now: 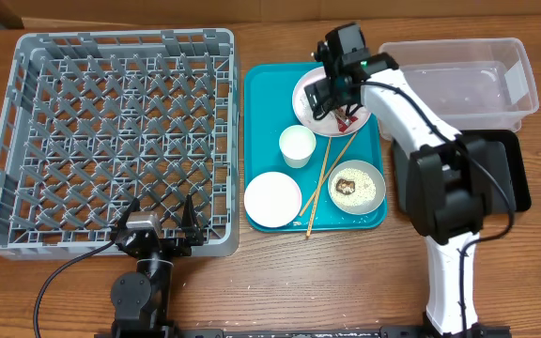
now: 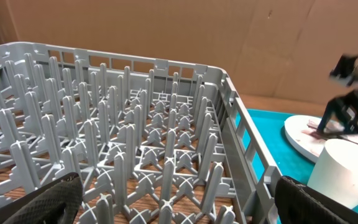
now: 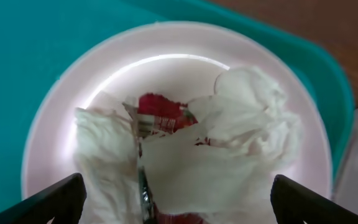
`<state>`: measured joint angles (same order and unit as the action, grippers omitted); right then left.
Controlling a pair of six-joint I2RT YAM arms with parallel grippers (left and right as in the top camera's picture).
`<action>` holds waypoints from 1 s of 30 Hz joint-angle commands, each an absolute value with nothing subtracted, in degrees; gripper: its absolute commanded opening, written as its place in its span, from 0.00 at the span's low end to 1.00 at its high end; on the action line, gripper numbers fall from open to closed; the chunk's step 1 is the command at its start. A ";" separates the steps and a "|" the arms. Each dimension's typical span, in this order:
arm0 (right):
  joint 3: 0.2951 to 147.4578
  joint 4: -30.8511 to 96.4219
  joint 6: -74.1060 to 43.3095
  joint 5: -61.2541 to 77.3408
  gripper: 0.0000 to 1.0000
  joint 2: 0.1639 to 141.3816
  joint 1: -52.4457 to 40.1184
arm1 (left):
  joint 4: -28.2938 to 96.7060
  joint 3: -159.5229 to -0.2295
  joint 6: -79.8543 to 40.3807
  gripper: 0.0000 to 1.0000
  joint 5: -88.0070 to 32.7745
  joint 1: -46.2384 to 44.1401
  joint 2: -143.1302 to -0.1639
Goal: Sort waste into correct bins and load items into the dishwasher
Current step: 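Reach the right gripper to the plate and grasp the tissue scrap, then carry the tissue scrap right and drop it into the clear bin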
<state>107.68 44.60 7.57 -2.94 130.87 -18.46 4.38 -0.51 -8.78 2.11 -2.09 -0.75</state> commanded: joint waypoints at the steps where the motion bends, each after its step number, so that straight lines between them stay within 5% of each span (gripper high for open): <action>1: 108.33 44.62 7.99 -3.55 0.95 134.02 -18.37 | 4.29 -0.30 -7.70 1.00 1.63 -1.85 -0.25; 5: 108.18 44.84 7.42 -3.31 0.92 135.35 -18.26 | 4.29 -0.30 -7.70 1.00 1.63 -1.85 -0.25; 8: 107.55 44.80 7.09 -2.37 0.79 135.83 -18.02 | 4.29 -0.30 -7.70 1.00 1.63 -1.85 -0.25; 10: 107.13 45.10 7.07 -1.28 0.61 135.83 -17.87 | 4.29 -0.30 -7.70 1.00 1.63 -1.85 -0.25; 12: 107.15 45.63 7.05 -1.21 0.28 135.83 -17.82 | 4.29 -0.30 -7.70 1.00 1.63 -1.85 -0.25; 15: 107.77 46.46 6.98 -1.21 0.04 135.76 -17.82 | 4.29 -0.30 -7.70 1.00 1.63 -1.85 -0.25; 30: 143.74 77.80 -23.73 -7.20 0.04 127.20 -12.97 | 4.29 -0.30 -7.70 1.00 1.63 -1.85 -0.25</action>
<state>139.37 75.29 -11.68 -2.09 131.85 -16.97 4.38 -0.51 -8.78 2.11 -2.09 -0.75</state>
